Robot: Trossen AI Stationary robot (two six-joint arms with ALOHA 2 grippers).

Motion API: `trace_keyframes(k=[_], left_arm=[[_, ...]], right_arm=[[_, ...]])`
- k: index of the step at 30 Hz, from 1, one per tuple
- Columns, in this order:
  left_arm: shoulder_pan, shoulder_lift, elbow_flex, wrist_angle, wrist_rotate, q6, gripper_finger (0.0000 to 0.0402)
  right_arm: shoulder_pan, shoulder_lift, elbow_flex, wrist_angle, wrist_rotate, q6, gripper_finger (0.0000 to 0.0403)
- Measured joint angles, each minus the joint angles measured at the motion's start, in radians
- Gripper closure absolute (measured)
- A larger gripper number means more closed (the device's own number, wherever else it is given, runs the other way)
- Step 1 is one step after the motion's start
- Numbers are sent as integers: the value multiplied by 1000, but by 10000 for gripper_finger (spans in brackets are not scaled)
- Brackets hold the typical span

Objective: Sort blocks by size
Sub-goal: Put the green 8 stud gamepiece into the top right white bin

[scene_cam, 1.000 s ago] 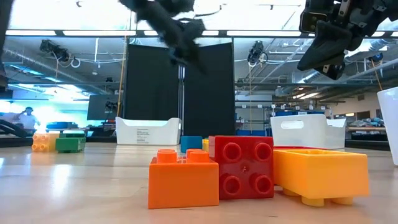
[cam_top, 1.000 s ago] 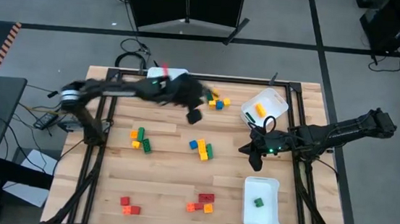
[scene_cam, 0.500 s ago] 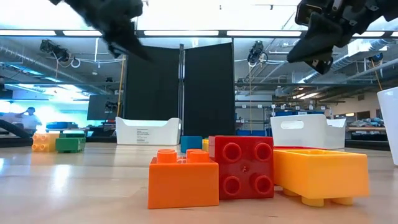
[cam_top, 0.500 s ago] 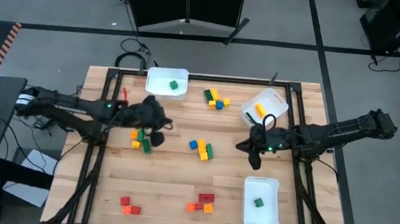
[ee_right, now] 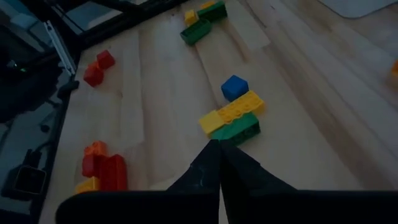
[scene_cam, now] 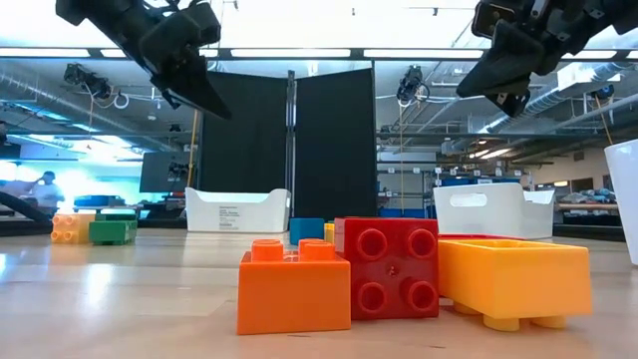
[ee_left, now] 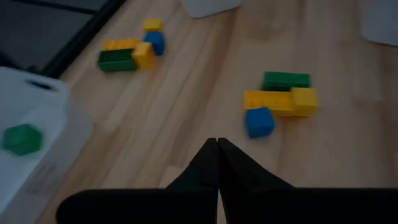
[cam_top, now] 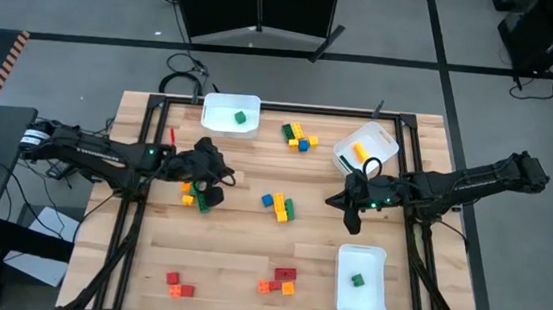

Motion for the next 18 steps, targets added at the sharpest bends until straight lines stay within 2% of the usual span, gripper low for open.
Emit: trace_keyframes(k=[5, 12, 18], left_arm=[[-1, 1, 0, -52, 1, -4, 396], [-12, -12, -2, -40, 0, 6, 396], [-44, -127, -147, 165, 1, 23, 396]], right_arm=[[-1, 5, 66, -61, 23, 6, 394], [-12, 111, 278, -264, 95, -50, 393], [-48, 280, 451, -416, 92, -19, 392]])
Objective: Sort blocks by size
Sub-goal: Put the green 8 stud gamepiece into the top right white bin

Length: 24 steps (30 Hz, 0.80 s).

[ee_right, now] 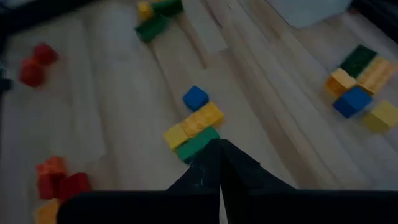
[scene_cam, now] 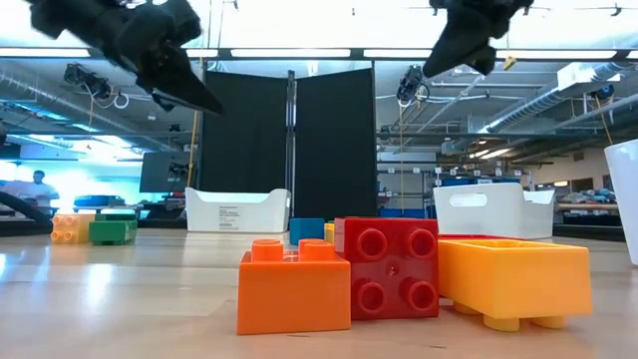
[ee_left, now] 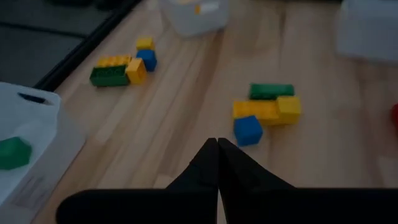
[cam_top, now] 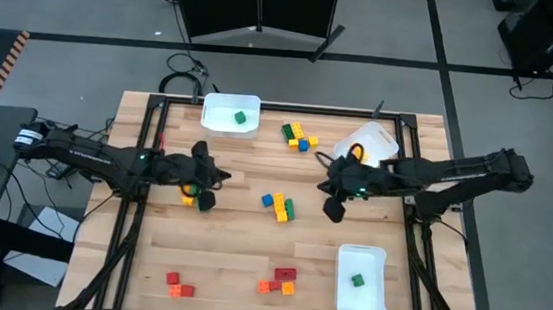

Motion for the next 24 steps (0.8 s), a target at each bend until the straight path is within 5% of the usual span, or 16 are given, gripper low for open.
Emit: trace_keyframes(k=[6, 16, 24], left_arm=[[-29, -152, -144, 169, 27, 2, 396], [-31, -248, -160, 107, 31, 80, 396], [-32, -247, -160, 58, 34, 78, 396]], right_arm=[[-21, 146, 110, 16, -82, -31, 380], [-58, 348, 237, -17, -84, -2, 356], [-92, 501, 344, -111, -105, 103, 294]])
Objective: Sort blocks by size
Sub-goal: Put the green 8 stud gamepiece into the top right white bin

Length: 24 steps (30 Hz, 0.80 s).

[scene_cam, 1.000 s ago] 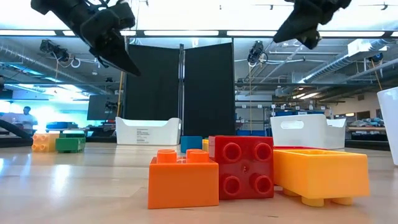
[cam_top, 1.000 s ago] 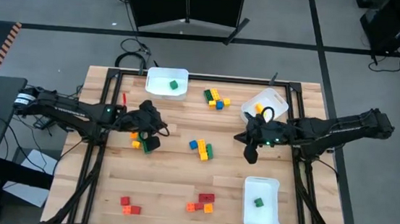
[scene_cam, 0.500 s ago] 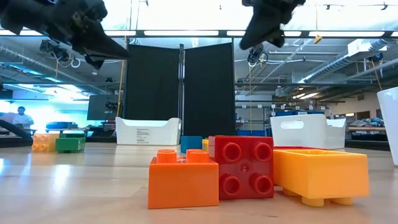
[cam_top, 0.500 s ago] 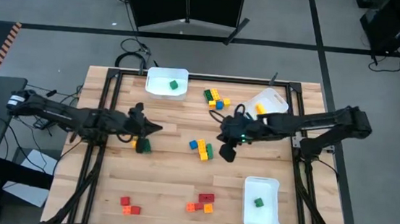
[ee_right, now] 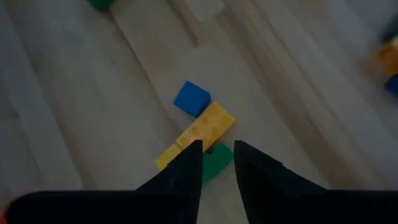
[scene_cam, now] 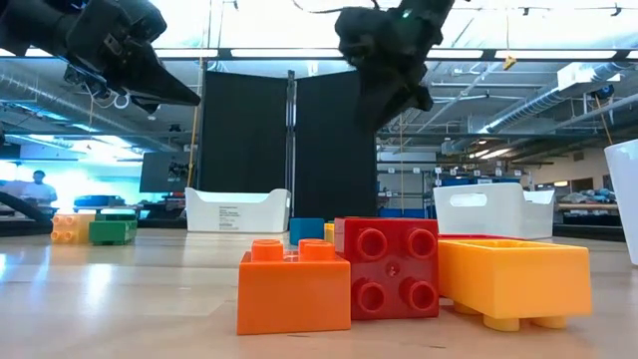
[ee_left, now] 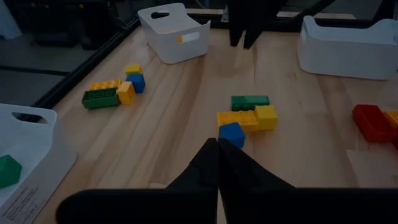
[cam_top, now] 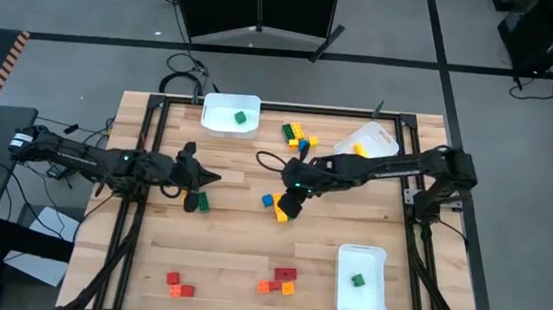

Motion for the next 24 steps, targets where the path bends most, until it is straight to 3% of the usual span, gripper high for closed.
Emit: trace_keyframes(k=[10, 15, 24], left_arm=[[0, 0, 0, -3, 0, 8, 396], [0, 0, 0, -6, 0, 10, 396], [1, 0, 0, -5, 0, 33, 396]], right_arm=[[-14, 92, 43, -18, 43, 129, 222], [-17, 89, 41, -22, 48, 165, 214], [-55, 89, 41, -52, -43, 411, 215]])
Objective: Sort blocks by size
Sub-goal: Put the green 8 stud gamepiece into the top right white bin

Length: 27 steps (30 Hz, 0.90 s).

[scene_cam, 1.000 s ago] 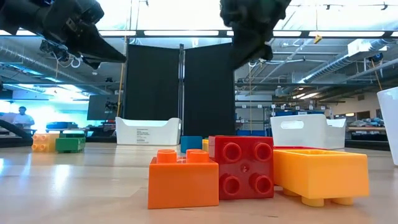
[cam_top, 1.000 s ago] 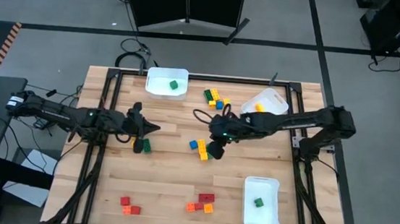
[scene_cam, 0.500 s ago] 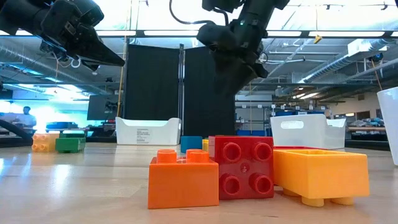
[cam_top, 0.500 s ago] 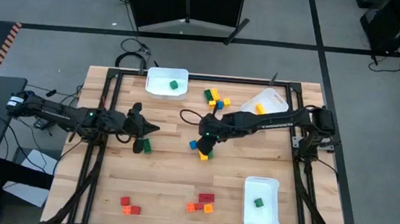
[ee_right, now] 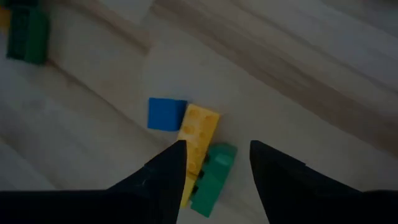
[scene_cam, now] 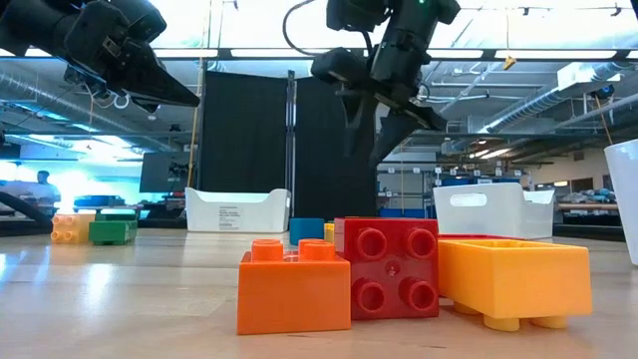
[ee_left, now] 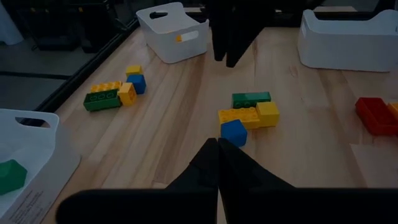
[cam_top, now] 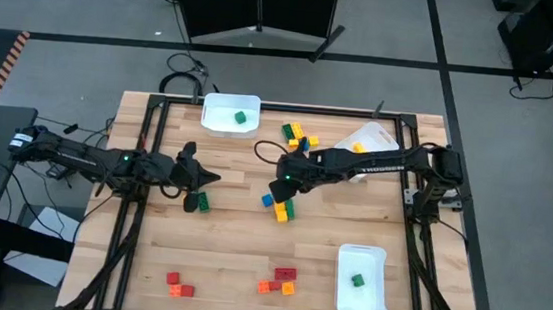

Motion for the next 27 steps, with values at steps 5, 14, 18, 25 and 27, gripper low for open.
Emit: trace_keyframes(k=[5, 14, 18, 25, 27], left_arm=[[0, 0, 0, 1, 0, 0, 396], [0, 0, 1, -3, 0, 0, 396], [0, 0, 1, -12, 0, 0, 395], [0, 0, 1, -22, 0, -3, 395], [0, 0, 1, -23, 0, -3, 395]], right_arm=[[-4, 19, -1, -38, -15, 17, 215], [16, 113, -2, -37, -52, 92, 215], [17, 155, -2, -25, -91, 94, 215], [21, 198, -2, -4, -107, 104, 215], [21, 198, -3, -5, -107, 108, 216]])
